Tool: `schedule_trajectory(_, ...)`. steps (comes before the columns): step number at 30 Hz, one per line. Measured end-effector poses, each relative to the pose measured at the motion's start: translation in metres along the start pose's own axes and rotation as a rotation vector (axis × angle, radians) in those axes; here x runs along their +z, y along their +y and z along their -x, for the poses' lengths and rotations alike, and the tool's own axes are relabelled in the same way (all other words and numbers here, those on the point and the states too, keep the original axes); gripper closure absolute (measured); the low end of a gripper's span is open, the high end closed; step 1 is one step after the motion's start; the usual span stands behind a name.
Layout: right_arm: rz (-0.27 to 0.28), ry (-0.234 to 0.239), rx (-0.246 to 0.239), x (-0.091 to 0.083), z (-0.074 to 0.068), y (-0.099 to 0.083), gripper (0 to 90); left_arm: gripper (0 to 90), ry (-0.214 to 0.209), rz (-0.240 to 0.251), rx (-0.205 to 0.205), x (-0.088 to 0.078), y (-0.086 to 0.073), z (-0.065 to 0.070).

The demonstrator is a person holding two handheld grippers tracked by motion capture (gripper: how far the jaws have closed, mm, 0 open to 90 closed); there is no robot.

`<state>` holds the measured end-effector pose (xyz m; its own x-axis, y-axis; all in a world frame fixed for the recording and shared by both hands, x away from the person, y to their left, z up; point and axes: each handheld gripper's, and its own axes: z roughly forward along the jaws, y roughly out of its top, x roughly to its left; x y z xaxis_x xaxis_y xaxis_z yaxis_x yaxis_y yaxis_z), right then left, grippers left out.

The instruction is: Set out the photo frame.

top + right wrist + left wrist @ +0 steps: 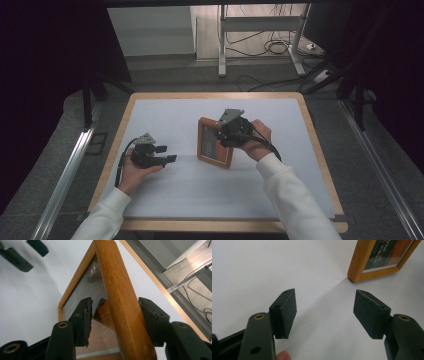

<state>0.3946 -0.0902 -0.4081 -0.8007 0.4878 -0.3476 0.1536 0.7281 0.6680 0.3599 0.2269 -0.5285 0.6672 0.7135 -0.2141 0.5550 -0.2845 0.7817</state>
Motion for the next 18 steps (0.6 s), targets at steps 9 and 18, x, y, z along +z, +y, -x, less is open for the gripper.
schedule_trajectory(9, -0.012, -0.024, 0.052, 0.012, 0.009, -0.004, 34.3, 35.0, -0.005, -0.003, 0.003, 0.001, 0.0, 0.0)
schedule_trajectory(18, -0.012, -0.038, 0.089, 0.015, 0.012, -0.006, 27.0, 34.6, -0.007, 0.001, 0.007, 0.0, 0.0, 0.001)
